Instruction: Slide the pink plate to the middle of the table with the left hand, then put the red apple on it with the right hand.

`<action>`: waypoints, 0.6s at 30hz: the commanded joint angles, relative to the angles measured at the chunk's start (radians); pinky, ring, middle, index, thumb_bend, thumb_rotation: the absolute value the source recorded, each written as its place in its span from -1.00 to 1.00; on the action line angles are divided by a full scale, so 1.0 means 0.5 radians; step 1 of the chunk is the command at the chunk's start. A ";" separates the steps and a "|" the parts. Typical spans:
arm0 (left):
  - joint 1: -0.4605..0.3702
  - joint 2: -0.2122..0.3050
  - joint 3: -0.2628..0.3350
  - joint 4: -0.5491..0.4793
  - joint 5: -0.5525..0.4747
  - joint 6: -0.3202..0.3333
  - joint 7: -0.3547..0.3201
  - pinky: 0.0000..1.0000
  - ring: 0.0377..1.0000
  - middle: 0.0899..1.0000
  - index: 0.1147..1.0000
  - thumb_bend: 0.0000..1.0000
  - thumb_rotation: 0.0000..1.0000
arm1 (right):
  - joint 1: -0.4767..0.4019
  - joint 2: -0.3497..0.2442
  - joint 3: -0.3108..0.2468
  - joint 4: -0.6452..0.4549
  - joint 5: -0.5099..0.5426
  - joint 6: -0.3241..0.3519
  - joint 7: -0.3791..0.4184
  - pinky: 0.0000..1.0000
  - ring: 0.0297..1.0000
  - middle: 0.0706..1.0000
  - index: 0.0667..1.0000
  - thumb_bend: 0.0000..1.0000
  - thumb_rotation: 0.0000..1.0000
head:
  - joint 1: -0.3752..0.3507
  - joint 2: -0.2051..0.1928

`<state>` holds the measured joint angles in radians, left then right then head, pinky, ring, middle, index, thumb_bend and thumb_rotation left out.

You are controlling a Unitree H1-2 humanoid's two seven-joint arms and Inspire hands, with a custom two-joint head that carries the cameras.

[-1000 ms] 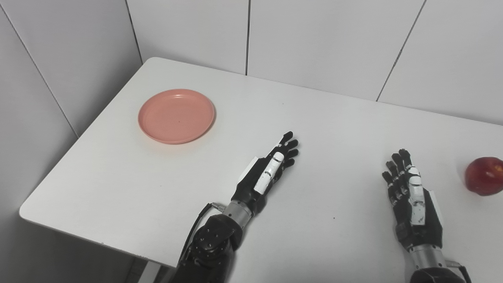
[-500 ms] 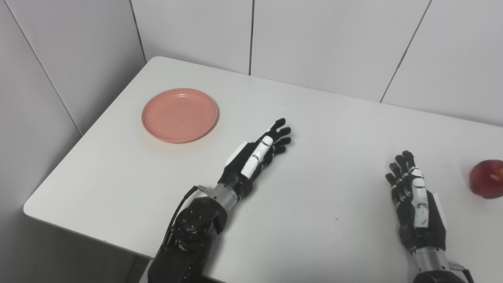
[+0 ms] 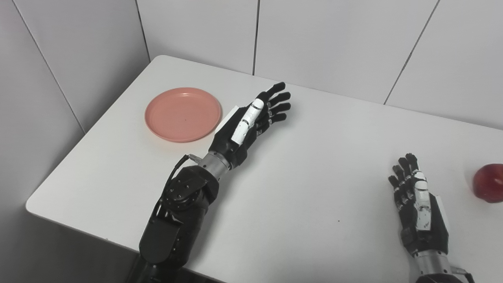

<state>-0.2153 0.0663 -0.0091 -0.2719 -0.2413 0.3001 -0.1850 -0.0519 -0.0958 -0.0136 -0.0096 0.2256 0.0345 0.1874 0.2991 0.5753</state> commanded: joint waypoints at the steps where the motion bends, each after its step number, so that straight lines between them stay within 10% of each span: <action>1: -0.116 0.029 0.038 -0.067 -0.028 0.008 0.012 0.81 0.79 0.82 0.79 -0.18 1.00 | 0.030 0.011 -0.004 0.076 0.030 -0.096 0.043 1.00 1.00 1.00 1.00 -0.74 1.00 | 0.002 0.002; 18: -0.486 0.226 0.376 0.194 -0.146 -0.016 0.099 0.74 0.75 0.76 0.70 -0.22 1.00 | 0.020 -0.010 -0.023 0.117 0.064 -0.124 0.086 1.00 1.00 1.00 1.00 -0.76 1.00 | 0.043 -0.019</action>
<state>-0.4008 0.1581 0.1663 -0.1602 -0.3011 0.3019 -0.1423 -0.0554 -0.0996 -0.0159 -0.0036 0.2486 0.0310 0.2139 0.3191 0.5660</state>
